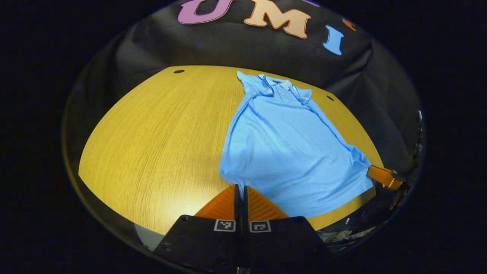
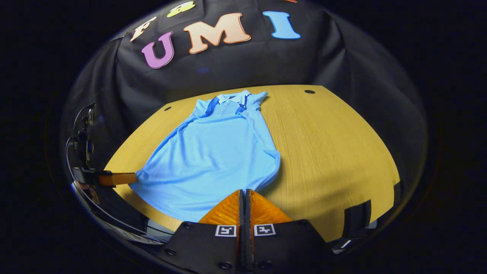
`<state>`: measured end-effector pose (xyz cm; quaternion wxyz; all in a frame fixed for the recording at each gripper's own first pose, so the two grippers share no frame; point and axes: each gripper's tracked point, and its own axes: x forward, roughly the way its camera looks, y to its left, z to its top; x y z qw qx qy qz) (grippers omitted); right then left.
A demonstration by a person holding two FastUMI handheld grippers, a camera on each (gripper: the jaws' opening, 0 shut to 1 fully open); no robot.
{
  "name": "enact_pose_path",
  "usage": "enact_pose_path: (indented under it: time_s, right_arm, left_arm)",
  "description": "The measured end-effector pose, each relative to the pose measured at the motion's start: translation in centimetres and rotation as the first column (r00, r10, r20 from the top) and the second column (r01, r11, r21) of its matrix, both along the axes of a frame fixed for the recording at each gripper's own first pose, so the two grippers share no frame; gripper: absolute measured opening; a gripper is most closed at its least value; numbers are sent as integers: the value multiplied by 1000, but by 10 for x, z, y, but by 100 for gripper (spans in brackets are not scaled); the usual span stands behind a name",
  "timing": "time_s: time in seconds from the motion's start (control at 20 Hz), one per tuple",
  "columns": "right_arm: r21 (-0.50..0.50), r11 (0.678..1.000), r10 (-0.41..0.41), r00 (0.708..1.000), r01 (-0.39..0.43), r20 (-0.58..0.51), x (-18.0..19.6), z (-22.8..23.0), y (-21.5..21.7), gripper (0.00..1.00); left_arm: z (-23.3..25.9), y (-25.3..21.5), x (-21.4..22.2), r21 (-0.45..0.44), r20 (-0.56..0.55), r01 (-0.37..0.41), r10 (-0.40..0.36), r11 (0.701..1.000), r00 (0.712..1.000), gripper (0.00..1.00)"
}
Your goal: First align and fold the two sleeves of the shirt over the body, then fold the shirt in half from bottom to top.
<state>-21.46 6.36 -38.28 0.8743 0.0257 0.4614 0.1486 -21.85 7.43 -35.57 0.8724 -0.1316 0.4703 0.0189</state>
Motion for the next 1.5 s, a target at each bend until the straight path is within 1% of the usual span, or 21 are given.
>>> enact_pose_path:
  time_s: [0.1,0.2,0.3,0.45,0.7,0.75,0.8,0.85,0.95,1.15,1.35,1.5]
  right_arm:
    - [47,999,-26,1000,25,10,21,11,14,3]
    - [54,998,-28,999,26,33,45,15,24,2]
    - [70,997,-48,997,43,62,73,22,32,2]
    - [46,997,-62,994,58,85,113,22,40,2]
    - [31,997,-77,986,73,148,184,29,52,2]
    - [34,996,-87,985,83,151,197,28,56,0]
    - [37,995,-98,983,93,155,210,27,59,2]
    - [38,994,-106,982,101,159,221,23,62,2]
    - [33,993,-120,977,117,174,246,19,67,2]
    - [21,989,-146,969,145,201,295,11,79,2]
    - [11,984,-174,959,177,225,343,-2,87,2]
    - [10,979,-199,953,202,229,377,-20,93,2]
  left_arm:
    - [15,0,22,-12,33,3,-3,1000,999,1]
    - [27,6,45,-18,63,3,-1,1000,998,0]
    - [33,7,68,-39,74,8,-5,999,997,0]
    - [36,20,110,-28,97,18,-15,999,995,0]
    - [30,32,177,-54,109,2,4,999,994,0]
    - [30,33,189,-59,114,7,-1,998,993,0]
    - [30,34,200,-60,122,18,-11,998,992,0]
    - [29,38,212,-53,128,28,-21,998,992,1]
    - [27,44,238,-44,137,46,-39,998,990,0]
    - [26,56,293,-49,172,72,-63,996,983,0]
    - [10,70,339,-35,195,89,-80,995,977,0]
    - [-3,79,375,-21,213,90,-83,996,974,0]
